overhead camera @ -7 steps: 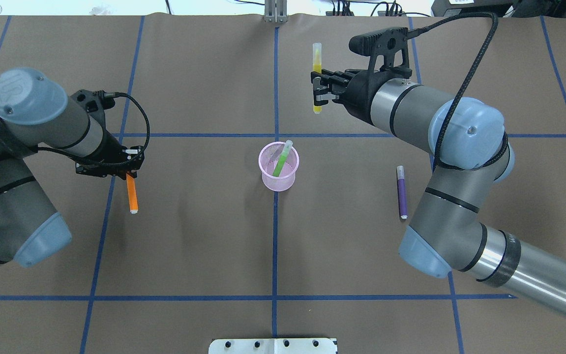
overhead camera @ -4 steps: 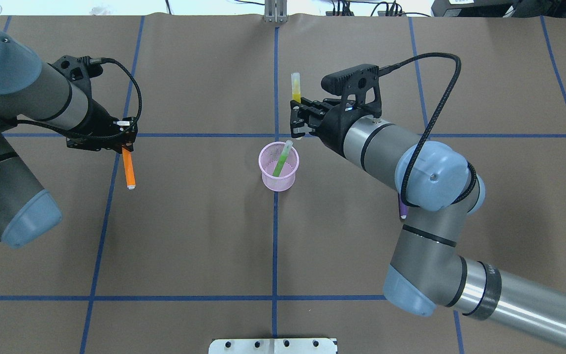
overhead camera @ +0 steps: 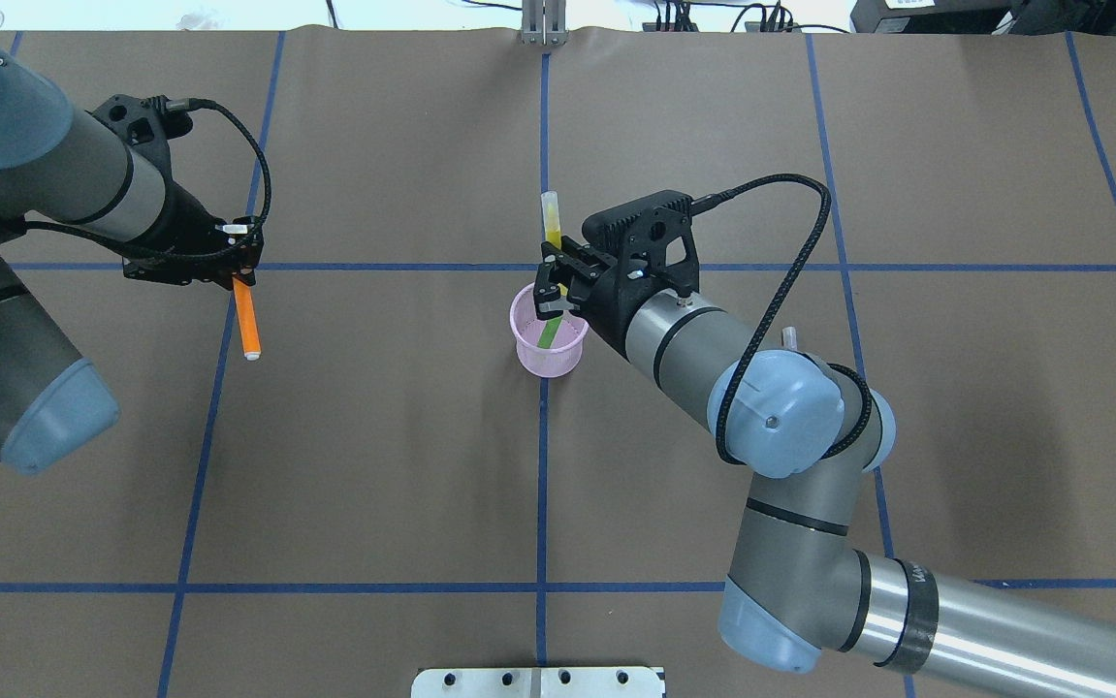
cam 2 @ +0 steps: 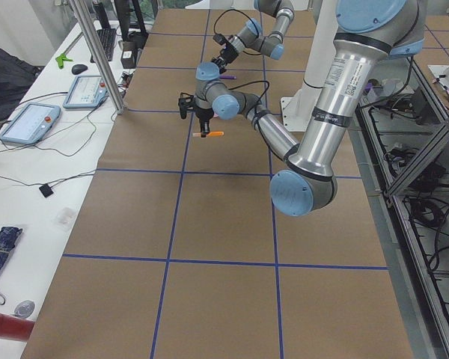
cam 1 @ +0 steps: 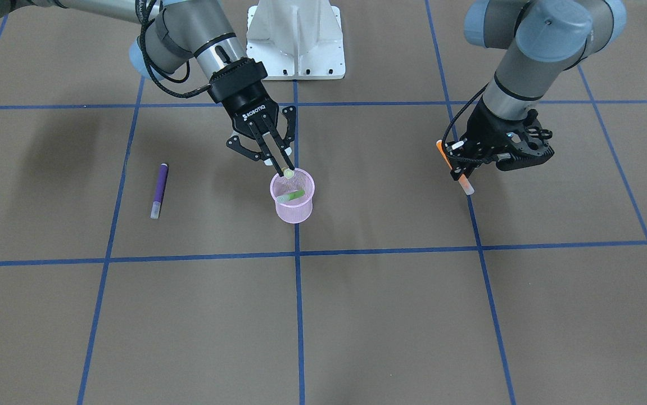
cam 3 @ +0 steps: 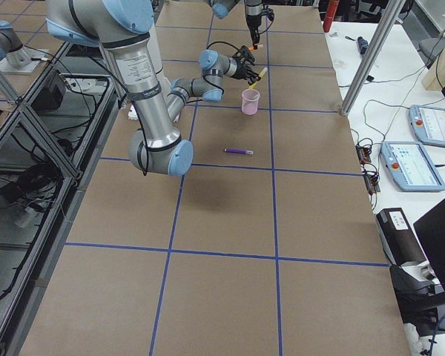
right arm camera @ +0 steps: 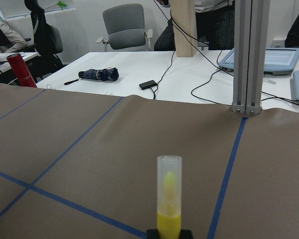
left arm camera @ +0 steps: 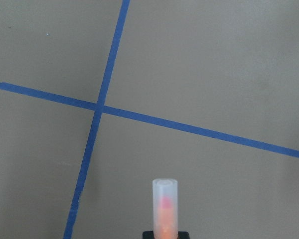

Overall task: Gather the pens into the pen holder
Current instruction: 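Lift orange marker with left gripper while right gripper carries highlighter over cup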

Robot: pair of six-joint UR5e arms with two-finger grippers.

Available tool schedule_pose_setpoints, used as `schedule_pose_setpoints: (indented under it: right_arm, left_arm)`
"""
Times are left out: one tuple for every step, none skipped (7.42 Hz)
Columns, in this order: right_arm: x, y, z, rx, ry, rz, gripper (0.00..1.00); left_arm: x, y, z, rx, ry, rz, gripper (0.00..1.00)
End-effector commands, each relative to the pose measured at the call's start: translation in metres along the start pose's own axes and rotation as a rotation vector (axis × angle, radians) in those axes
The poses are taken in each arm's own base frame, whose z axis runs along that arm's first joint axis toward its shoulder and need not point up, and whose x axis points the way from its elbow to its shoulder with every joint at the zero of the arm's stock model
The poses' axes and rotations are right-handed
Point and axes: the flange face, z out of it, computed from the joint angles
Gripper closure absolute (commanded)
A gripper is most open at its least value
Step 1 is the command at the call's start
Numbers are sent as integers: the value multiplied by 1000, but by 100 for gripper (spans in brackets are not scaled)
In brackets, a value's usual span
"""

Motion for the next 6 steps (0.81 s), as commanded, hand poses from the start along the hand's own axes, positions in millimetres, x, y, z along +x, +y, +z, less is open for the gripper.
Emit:
schedule_pose_setpoints:
  right_arm:
    - [3,25,15,-10,0,-4,100]
    - [2,27,15,-9,1,-5,100]
    - [2,27,15,-9,2,-5,100]
    - [0,27,15,-9,-1,-4,100]
    - [-12,22,24,-4,-7,-1,80]
    - [-18,23,32,-7,-3,-2,58]
  left_arm:
    - [-3,-3,4,-3,-8,-6,100]
    - [-3,-3,5,-3,-8,-6,100]
    - [-2,-3,4,-2,-6,-5,100]
    - [-2,-3,5,-3,-7,-6,100]
    - [-3,-4,7,-4,-11,-8,100]
    - [-5,-5,10,-6,-16,-10,100]
